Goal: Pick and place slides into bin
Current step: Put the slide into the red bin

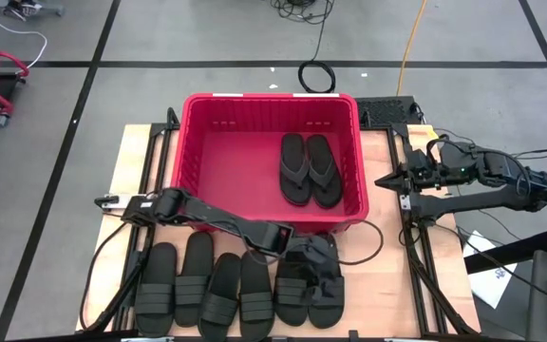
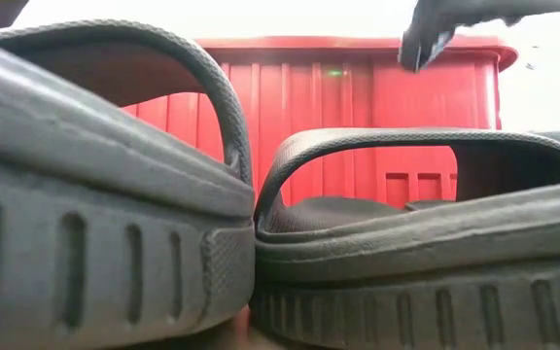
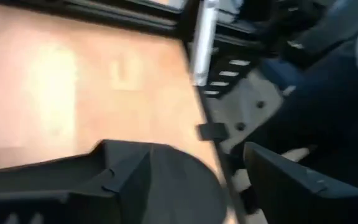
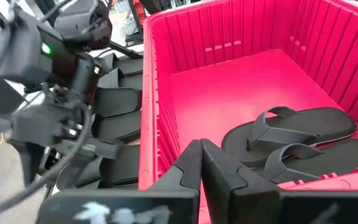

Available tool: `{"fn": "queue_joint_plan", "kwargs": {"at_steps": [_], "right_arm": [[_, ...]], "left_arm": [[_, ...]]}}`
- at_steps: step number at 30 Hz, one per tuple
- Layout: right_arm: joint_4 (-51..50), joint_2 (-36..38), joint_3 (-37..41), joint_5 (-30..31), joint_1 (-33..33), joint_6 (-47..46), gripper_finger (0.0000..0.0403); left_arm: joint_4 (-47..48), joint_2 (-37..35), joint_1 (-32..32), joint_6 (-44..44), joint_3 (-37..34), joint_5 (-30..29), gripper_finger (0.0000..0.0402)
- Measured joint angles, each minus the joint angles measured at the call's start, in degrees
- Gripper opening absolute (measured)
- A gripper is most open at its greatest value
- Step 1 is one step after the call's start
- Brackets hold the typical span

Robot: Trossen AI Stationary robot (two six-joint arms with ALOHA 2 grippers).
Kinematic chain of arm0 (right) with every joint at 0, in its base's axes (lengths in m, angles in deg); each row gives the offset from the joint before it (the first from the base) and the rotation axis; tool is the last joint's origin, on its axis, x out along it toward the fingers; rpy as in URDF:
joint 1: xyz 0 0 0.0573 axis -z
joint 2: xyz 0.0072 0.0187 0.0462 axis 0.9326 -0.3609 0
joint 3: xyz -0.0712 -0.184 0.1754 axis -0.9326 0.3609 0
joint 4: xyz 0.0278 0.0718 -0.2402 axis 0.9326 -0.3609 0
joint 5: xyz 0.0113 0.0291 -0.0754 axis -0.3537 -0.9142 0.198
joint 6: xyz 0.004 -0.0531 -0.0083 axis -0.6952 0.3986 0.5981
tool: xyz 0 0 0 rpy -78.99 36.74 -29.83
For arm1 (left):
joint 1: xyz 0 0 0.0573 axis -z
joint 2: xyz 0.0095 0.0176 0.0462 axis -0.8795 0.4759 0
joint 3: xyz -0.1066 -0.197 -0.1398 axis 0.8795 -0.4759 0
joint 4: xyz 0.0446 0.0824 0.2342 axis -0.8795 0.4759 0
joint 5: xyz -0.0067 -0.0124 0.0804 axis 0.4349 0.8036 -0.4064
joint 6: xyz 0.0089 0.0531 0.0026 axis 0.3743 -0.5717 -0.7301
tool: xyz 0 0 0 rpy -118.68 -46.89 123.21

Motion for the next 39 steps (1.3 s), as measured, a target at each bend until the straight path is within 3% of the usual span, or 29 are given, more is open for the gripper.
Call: {"fn": "queue_joint_plan", "kwargs": {"at_steps": [5, 16, 23, 34, 39], "right_arm": [[-0.1, 0.0, 0.0, 0.0, 0.0, 0.1, 0.0], [-4.4, 0.0, 0.0, -0.2, 0.0, 0.1, 0.0], [-6.0, 0.0, 0.0, -0.7, 0.0, 0.2, 0.0], [-5.9, 0.0, 0.0, -1.5, 0.0, 0.5, 0.0], [-5.4, 0.0, 0.0, -1.5, 0.0, 1.4, 0.0]], "left_arm": [[3.7, 1.1, -0.5, 0.4, 0.0, -4.1, 0.0282], [3.2, 4.5, -1.0, 3.6, 0.0, -0.2, 0.0316], [2.2, 5.5, -1.0, 3.5, -0.5, 0.3, 0.031], [3.5, 6.9, -0.2, 4.6, -0.7, 3.9, 0.0248], [3.0, 6.9, -0.4, 5.1, -0.7, 4.5, 0.0156]]}}
